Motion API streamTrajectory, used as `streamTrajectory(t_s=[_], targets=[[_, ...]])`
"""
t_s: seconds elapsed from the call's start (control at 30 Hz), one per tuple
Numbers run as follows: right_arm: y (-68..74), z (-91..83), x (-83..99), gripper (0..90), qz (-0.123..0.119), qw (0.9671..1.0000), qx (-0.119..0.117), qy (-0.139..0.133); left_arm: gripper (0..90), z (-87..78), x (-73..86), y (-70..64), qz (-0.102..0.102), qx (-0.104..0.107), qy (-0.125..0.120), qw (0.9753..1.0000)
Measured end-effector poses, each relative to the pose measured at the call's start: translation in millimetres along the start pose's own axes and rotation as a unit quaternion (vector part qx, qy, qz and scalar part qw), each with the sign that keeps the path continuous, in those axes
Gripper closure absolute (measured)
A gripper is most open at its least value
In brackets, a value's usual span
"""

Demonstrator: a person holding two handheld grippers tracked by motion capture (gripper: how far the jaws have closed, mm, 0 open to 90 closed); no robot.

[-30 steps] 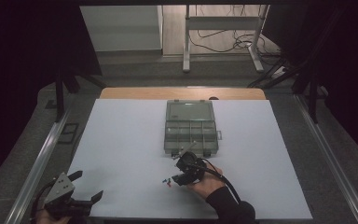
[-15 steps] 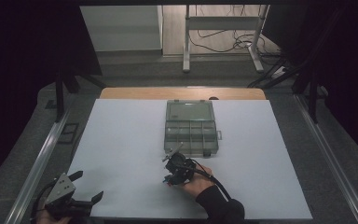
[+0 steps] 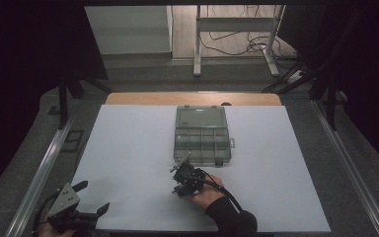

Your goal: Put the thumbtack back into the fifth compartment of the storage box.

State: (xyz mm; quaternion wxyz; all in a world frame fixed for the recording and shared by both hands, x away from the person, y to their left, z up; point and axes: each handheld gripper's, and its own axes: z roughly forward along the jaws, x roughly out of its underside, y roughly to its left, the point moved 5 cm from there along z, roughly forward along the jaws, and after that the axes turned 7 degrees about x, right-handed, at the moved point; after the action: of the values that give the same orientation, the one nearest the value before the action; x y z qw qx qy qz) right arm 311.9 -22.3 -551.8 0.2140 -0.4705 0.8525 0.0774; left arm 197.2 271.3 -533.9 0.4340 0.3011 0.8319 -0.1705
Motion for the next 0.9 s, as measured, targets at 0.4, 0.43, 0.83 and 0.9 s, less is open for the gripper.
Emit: streamTrajectory(t_s=[0.4, 0.43, 0.83, 0.9], targets=[[-2.6, -0.4, 5.8, 72.5, -0.017, 0.9998, 0.008, 0.011, 0.1, 0.4, -0.1, -0.5, 0.002, 0.000, 0.002, 1.0000], [-1.5, 0.4, 6.0, 74.0, -0.020, 0.9997, 0.009, 0.013, 0.0, 0.4, -0.1, -0.5, 0.003, 0.000, 0.002, 1.0000], [0.4, 0.5, 6.4, 82.4, -0.032, 0.9994, 0.008, 0.014, 0.1, 0.4, 0.0, -0.7, 0.005, 0.000, 0.003, 1.0000], [0.4, 0.0, 6.8, 82.4, -0.032, 0.9993, 0.009, 0.014, 0.1, 0.4, 0.0, -0.7, 0.004, 0.000, 0.003, 1.0000]])
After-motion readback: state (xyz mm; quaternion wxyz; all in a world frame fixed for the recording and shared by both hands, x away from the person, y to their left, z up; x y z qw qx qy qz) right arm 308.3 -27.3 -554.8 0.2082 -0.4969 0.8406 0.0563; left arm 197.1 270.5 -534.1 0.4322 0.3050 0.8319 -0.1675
